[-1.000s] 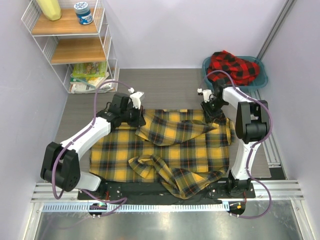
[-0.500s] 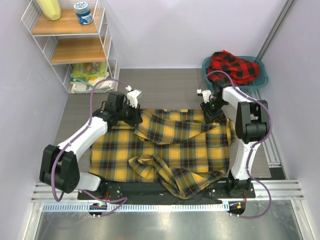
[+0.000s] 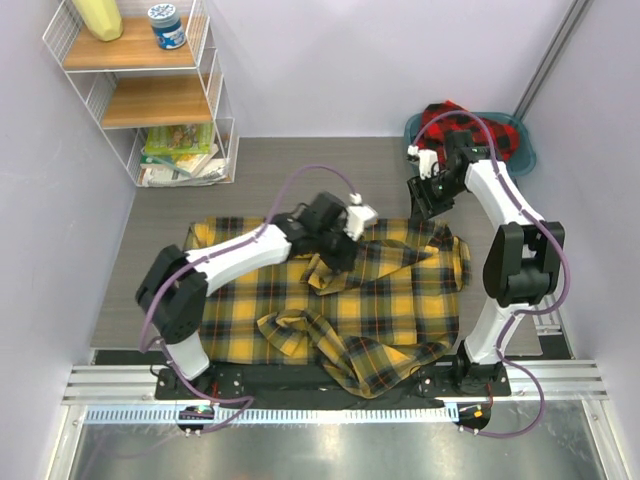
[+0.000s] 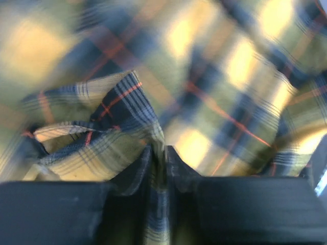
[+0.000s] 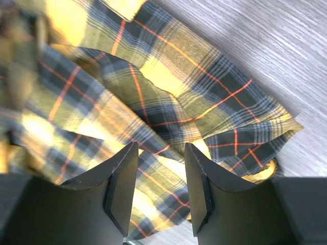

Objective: Fold and stack the long sleeve shirts
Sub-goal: Fold the shirt

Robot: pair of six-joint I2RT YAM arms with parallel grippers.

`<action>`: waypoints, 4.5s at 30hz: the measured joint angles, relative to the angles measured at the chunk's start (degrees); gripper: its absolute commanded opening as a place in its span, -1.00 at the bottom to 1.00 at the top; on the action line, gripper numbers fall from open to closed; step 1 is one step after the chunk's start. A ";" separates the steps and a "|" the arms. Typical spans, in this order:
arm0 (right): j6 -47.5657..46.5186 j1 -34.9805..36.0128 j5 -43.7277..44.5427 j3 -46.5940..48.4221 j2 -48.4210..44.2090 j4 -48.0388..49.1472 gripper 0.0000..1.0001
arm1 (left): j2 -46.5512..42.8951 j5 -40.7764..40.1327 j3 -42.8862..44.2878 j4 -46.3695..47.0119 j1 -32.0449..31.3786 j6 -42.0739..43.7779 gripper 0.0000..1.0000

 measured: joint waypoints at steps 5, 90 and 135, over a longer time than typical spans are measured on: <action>2.05 -1.25 -5.57 0.55 -0.66 -1.86 -0.06 | 3.10 2.73 2.93 -4.28 -6.40 2.40 0.02; 2.58 8.68 1.73 -10.86 2.49 5.14 0.27 | -15.74 5.53 -18.32 -5.81 48.57 13.53 -1.00; -0.35 7.39 13.27 4.28 17.05 7.39 0.19 | 10.23 -5.88 -0.17 -13.18 45.79 26.43 0.05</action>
